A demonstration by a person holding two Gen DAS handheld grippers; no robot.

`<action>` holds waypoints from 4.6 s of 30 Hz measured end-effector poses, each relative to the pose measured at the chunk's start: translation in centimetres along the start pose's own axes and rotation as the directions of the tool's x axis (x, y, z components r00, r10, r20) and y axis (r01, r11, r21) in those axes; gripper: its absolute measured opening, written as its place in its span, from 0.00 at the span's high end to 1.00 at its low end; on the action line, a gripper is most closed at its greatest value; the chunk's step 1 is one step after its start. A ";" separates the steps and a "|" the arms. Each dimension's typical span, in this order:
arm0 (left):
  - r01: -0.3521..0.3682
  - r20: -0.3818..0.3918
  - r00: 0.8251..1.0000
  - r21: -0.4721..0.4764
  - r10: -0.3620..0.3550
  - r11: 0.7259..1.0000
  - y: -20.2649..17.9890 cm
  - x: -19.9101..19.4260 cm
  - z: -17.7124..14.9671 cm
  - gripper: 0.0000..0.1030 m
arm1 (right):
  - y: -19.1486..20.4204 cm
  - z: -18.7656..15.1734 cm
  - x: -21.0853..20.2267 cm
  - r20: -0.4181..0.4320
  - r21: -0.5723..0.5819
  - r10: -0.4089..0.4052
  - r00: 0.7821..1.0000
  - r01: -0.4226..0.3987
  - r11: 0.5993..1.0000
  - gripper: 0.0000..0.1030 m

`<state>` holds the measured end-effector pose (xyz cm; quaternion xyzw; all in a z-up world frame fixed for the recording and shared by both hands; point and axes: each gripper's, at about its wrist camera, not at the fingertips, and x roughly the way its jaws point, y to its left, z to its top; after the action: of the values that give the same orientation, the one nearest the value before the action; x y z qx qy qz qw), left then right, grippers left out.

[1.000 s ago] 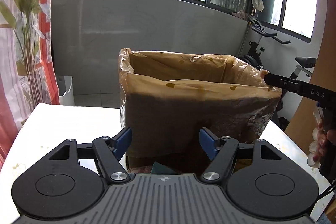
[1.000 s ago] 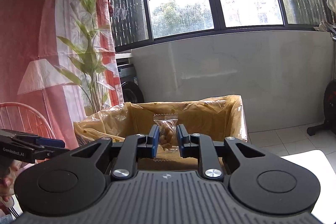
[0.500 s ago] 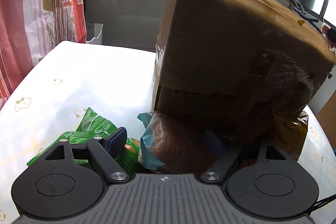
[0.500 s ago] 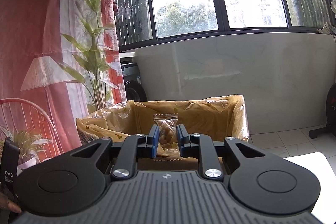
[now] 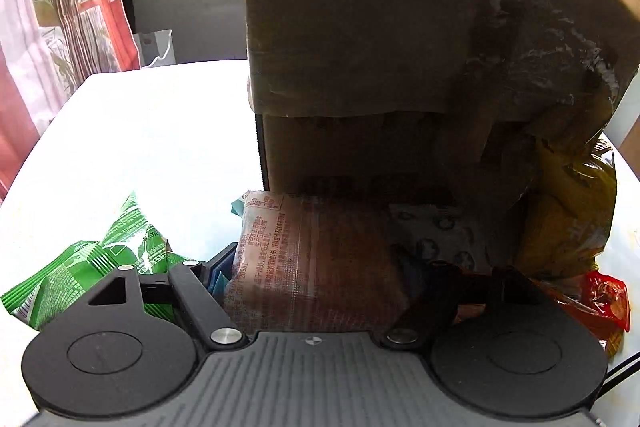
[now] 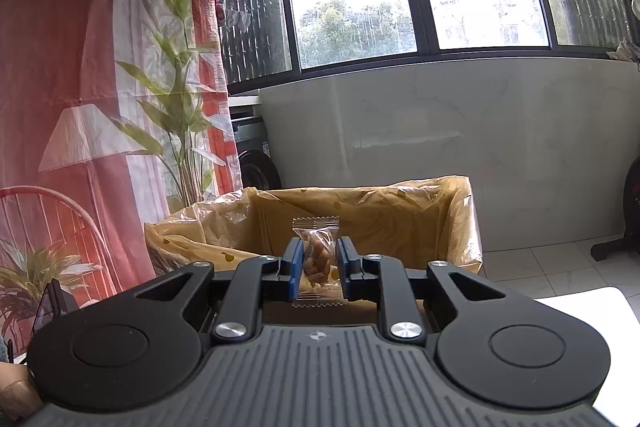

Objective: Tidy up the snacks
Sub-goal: 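Carry both held snacks over the lined box, then open both tools to release the snacks into the box, then move both tools back to the pile and grasp the red candy packet with the right tool, then grasp the dotted cracker biscuit with the left tool while the right tool holds the red packet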

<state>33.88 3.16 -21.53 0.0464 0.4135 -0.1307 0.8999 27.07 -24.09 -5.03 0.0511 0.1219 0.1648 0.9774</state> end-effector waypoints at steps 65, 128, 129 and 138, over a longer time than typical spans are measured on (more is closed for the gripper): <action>0.059 0.396 0.918 -0.122 -0.006 0.991 0.5 -13.5 -4.8 0.19 | -1.2 -14.2 -7.2 -0.318 -0.009 -0.136 0.938 0.141 0.990 0.36; 0.097 0.123 0.989 -0.128 -0.081 0.987 -2.2 -6.4 -10.7 0.20 | 0.7 -16.6 -5.5 -0.531 -0.039 -0.120 0.839 0.117 0.992 0.37; 0.097 0.122 0.989 -0.129 -0.081 0.987 -2.2 -6.4 -10.8 0.20 | 0.7 -16.3 -5.5 -0.538 -0.035 -0.118 0.835 0.117 0.992 0.36; 0.096 0.115 0.990 -0.128 -0.082 0.987 -2.4 -6.2 -10.8 0.20 | 1.3 -16.4 -4.8 -0.551 -0.088 -0.142 0.822 0.111 0.990 0.46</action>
<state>21.47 4.18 -23.87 -0.0394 0.3728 -0.1453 0.9156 18.08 -23.50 -19.57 -0.0328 0.3995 0.1105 0.9095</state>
